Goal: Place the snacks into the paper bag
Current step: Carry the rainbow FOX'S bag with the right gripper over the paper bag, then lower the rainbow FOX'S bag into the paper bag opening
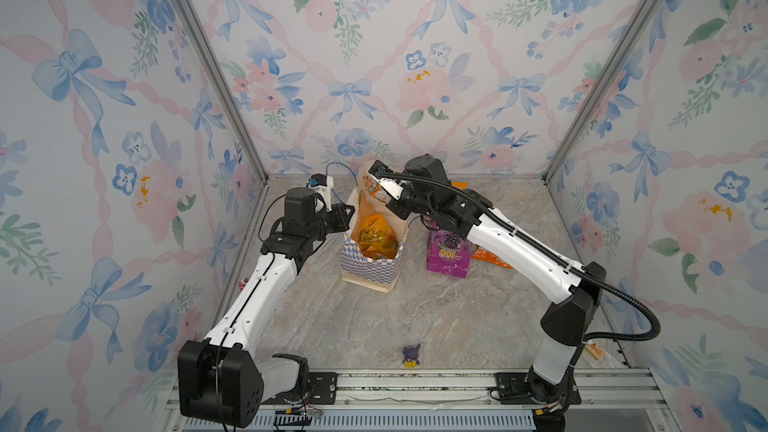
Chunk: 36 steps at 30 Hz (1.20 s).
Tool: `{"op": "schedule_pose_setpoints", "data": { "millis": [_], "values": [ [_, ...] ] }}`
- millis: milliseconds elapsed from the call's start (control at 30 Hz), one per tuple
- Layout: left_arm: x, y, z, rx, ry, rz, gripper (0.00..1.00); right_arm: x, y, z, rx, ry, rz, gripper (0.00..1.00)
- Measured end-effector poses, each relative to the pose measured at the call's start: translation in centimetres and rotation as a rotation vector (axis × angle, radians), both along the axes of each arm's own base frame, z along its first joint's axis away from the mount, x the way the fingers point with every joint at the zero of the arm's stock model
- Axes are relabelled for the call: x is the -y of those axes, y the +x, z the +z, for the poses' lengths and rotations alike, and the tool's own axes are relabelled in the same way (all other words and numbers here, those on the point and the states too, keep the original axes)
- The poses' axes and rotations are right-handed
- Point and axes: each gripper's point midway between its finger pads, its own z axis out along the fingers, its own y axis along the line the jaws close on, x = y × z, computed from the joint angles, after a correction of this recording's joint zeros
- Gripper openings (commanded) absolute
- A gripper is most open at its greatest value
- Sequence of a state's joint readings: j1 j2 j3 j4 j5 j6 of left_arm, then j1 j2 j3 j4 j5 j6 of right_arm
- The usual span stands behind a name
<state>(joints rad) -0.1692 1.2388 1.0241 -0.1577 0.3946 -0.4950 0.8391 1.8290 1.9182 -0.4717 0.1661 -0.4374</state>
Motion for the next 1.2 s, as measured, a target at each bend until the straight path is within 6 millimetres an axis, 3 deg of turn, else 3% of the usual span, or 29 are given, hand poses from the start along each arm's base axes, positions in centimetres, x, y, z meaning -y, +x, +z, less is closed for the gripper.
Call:
{"op": "schedule_pose_setpoints", "data": {
  "millis": [233, 500, 1200],
  "values": [
    [0.0, 0.0, 0.1, -0.004, -0.008, 0.005, 0.09, -0.5, 0.7, -1.9, -0.004, -0.066, -0.02, 0.0],
    [0.0, -0.1, 0.2, -0.008, -0.021, 0.011, 0.1, -1.4, 0.9, -1.9, 0.022, -0.1, -0.03, 0.0],
    [0.4, -0.3, 0.9, 0.004, -0.027, 0.004, 0.11, -1.2, 1.8, -2.9, 0.06, -0.177, -0.071, 0.0]
  ]
}}
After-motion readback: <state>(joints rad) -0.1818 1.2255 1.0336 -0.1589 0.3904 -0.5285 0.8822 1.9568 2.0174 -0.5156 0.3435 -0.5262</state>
